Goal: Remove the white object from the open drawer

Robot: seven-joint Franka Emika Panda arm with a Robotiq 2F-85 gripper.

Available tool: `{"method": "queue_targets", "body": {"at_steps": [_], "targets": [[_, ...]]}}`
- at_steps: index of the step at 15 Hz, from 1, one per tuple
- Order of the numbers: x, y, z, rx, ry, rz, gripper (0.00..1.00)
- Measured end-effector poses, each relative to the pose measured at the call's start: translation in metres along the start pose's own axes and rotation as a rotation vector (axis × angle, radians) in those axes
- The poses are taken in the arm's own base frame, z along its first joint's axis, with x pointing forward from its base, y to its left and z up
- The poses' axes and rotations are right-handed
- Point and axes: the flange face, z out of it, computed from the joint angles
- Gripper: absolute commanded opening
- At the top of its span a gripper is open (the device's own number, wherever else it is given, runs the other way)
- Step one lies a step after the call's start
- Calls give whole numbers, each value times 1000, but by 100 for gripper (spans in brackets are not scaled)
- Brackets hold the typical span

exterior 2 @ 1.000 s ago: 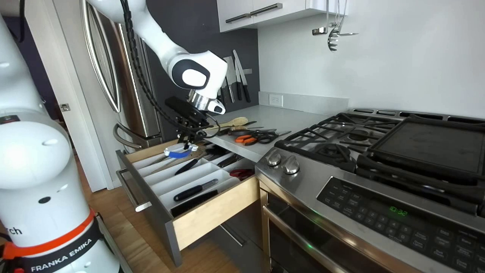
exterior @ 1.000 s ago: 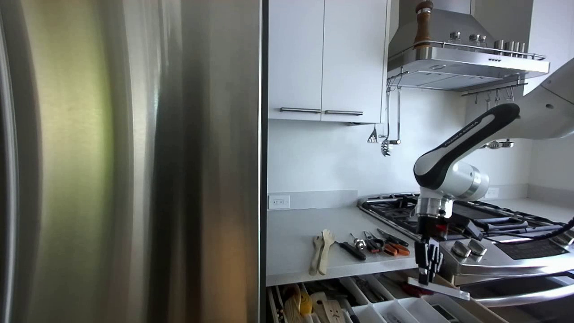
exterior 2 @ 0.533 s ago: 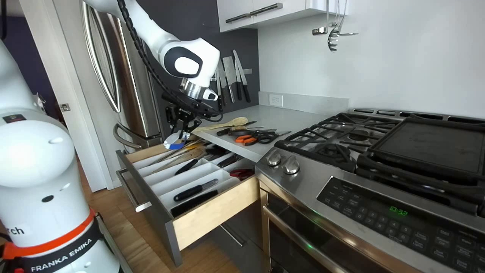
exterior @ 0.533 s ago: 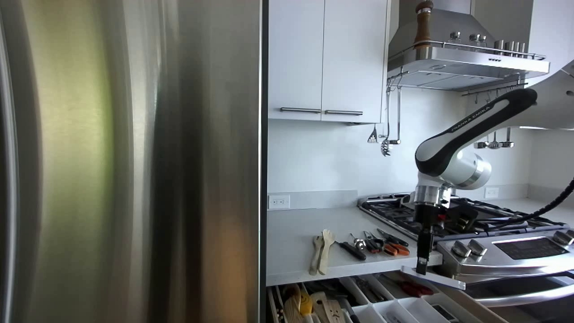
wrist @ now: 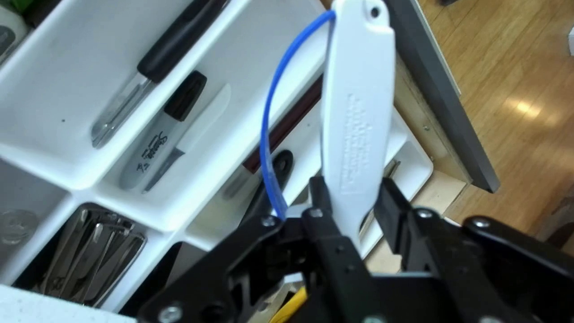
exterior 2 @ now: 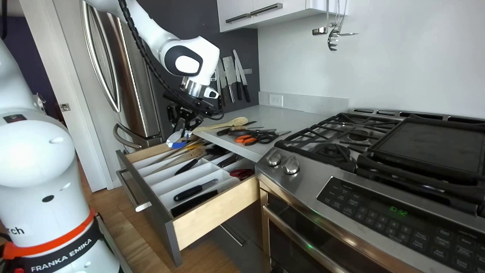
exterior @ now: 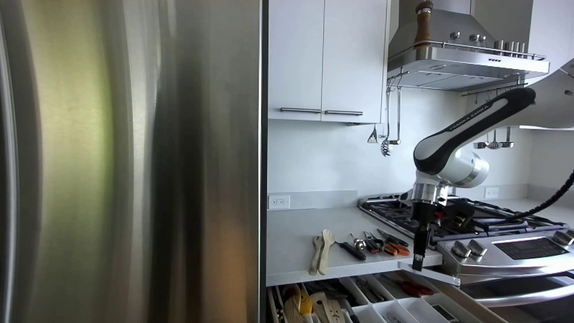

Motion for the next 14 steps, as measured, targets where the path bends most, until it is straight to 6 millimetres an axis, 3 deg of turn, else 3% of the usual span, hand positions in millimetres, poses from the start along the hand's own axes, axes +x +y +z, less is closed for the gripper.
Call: {"method": "queue_targets", "body": {"at_steps": [8,13,14], "targets": [[104,20,-82,-297,-18,-228,8],[171,54,-92,-453,-153,-349,8],[182,63,-92,-484,-180,-377,31]]}}
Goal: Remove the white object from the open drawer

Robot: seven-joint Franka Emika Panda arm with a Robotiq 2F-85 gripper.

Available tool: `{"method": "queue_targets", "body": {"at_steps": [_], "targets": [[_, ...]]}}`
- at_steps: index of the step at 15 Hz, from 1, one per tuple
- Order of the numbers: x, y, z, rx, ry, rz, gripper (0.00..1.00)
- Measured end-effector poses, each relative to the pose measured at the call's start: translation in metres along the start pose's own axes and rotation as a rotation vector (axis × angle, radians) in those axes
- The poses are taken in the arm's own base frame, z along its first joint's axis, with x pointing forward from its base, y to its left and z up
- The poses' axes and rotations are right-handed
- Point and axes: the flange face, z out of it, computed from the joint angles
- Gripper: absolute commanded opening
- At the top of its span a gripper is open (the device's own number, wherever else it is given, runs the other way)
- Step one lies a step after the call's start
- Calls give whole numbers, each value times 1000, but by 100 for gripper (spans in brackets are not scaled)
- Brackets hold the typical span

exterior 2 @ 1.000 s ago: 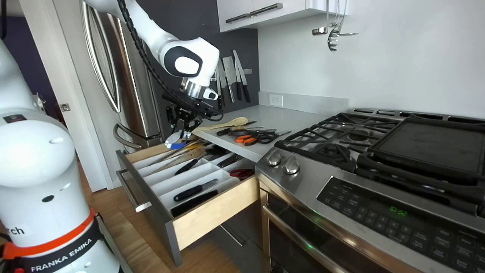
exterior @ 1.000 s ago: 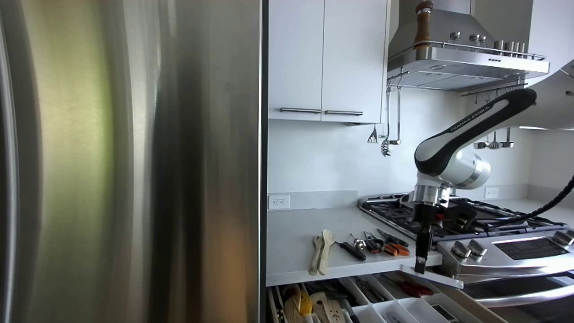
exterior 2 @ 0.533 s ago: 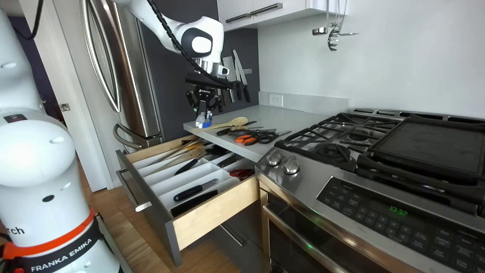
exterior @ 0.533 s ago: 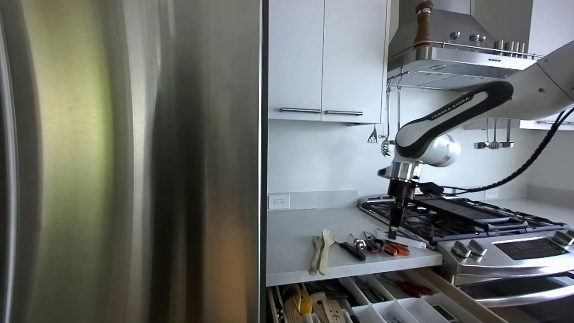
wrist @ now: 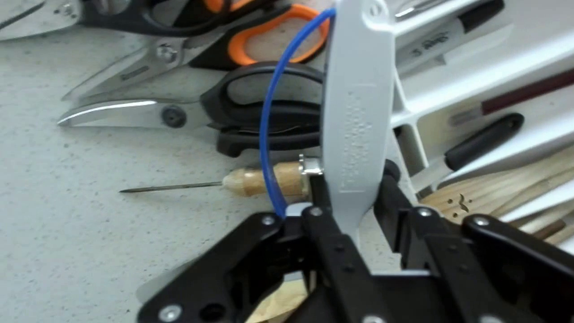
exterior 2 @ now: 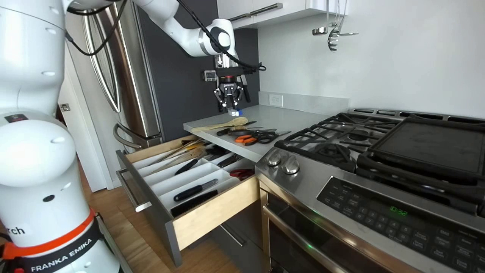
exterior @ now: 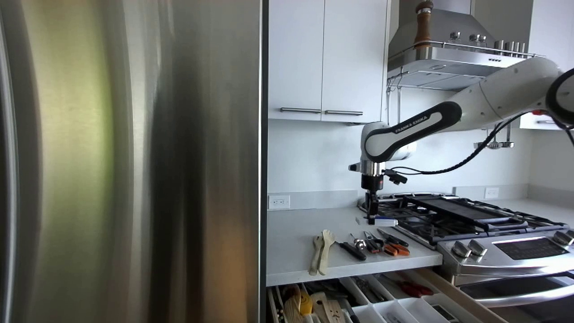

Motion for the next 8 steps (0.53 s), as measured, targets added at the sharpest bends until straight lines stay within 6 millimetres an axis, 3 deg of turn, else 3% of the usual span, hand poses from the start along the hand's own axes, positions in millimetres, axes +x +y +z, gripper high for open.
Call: {"method": "queue_targets", "body": {"at_steps": [3,8], "targets": [[18,30,7,-66,-33,-66,31],[23,37,7,-72,-38,-79,31]]}}
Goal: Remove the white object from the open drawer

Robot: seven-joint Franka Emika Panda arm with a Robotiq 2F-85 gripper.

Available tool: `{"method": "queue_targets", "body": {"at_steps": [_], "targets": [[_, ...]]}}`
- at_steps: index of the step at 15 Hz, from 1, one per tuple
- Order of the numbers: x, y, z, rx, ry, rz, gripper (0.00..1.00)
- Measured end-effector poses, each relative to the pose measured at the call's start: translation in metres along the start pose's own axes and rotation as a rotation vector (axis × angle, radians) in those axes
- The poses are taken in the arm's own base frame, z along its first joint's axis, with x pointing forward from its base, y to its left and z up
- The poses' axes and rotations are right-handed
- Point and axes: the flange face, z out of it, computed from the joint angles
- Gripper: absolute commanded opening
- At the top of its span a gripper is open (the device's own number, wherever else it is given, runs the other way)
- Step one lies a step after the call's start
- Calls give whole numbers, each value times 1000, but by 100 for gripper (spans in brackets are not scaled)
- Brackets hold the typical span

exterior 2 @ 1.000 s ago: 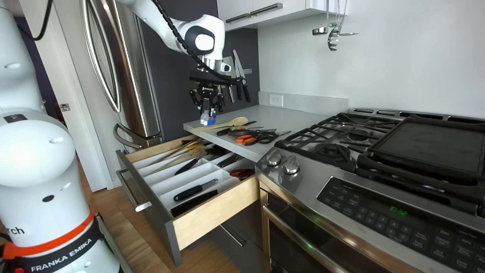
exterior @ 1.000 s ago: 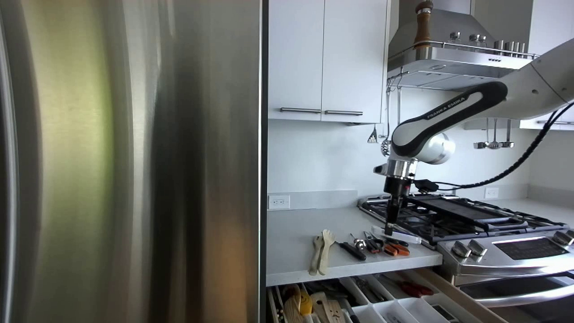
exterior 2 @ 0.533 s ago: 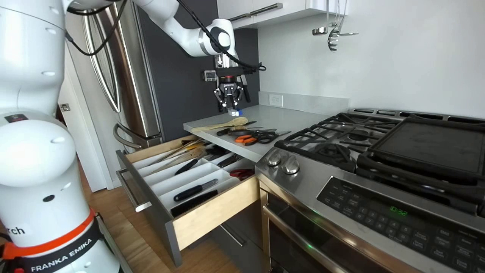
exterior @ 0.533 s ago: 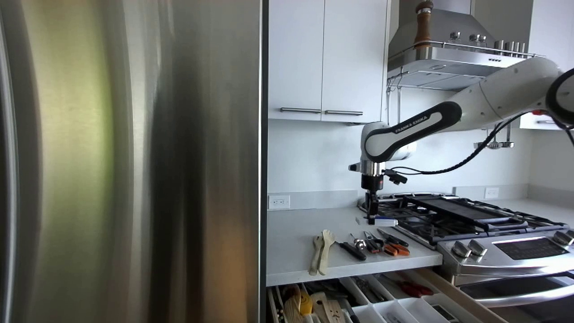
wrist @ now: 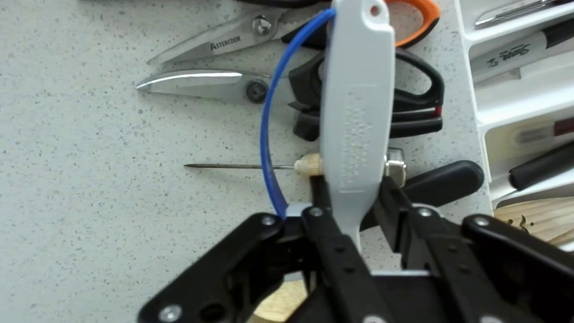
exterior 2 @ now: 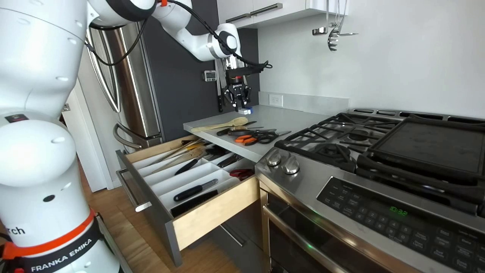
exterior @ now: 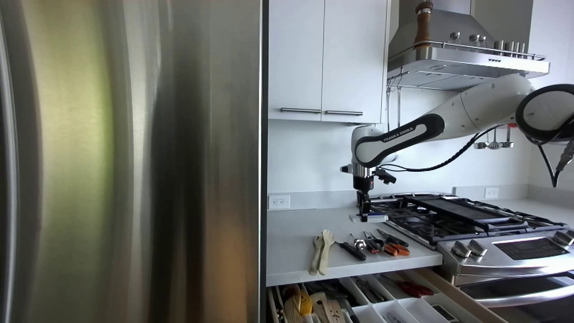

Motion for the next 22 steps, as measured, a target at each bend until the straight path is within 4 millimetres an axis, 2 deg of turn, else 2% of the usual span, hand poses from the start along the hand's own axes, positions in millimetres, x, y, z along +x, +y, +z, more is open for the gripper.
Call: {"method": "queue_targets", "body": {"at_steps": [1,5,8,10,15,19,22], "targets": [[0,0,0,-1,0,0,8],[-1,4,-3,-19,-9,-5,8],[0,26,-5,-75,-34,-68,8],[2,44,0,-92,-33,-144,8],[15,80,34,-91,-5,-315,8],[26,97,64,-78,48,-348,8],[31,104,79,-67,94,-338,8]]}}
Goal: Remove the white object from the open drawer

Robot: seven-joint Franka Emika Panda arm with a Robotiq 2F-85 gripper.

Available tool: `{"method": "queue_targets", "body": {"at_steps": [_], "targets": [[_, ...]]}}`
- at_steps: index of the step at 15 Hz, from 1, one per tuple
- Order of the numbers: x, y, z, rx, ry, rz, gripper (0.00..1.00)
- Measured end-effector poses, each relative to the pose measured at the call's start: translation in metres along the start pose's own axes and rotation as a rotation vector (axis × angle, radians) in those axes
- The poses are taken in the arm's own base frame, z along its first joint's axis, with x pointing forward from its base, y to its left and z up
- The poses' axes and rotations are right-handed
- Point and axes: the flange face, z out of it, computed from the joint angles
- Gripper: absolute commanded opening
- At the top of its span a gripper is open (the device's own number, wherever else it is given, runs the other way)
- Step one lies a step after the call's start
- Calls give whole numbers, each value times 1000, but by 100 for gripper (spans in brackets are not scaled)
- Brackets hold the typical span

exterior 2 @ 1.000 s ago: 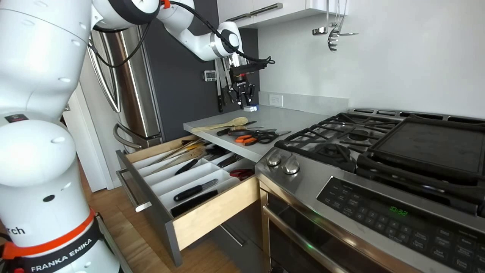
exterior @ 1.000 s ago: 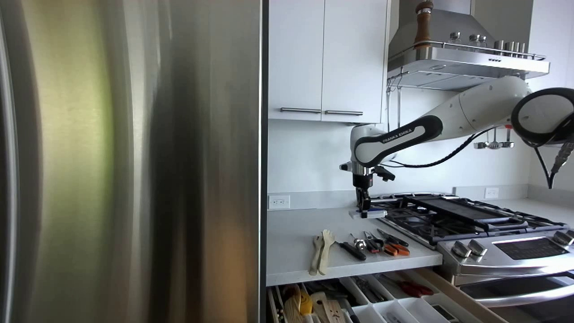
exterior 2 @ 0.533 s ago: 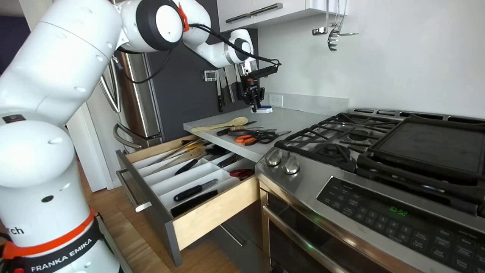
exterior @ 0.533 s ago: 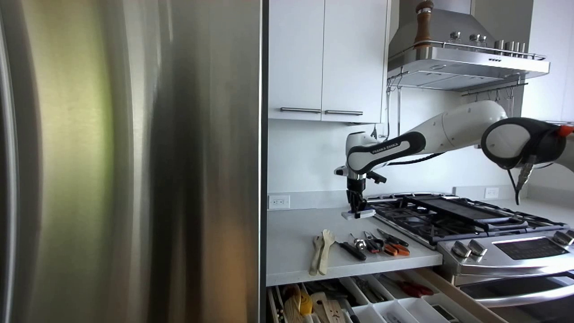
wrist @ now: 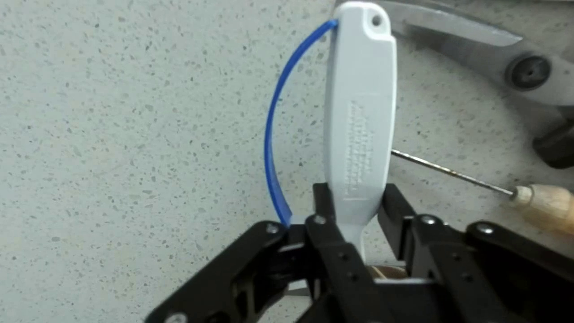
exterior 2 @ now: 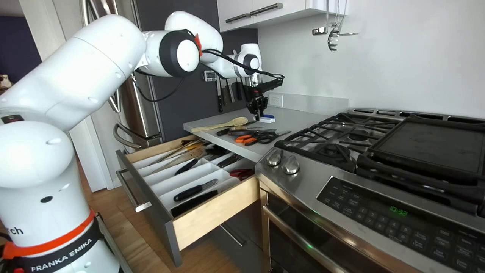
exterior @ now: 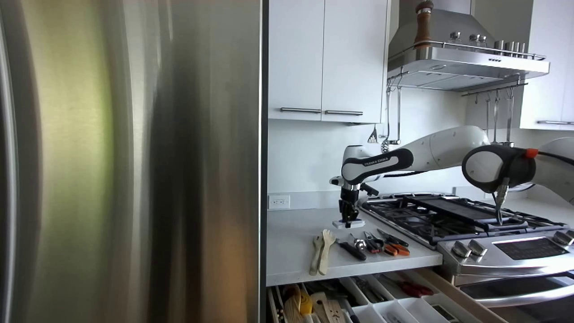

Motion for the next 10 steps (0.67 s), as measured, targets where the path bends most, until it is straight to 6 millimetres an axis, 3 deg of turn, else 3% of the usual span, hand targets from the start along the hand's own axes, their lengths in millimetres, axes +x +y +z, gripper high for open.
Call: {"method": "queue_targets", "body": {"at_steps": [10], "targets": [[4,12,23,-6,60,-18,8]]}}
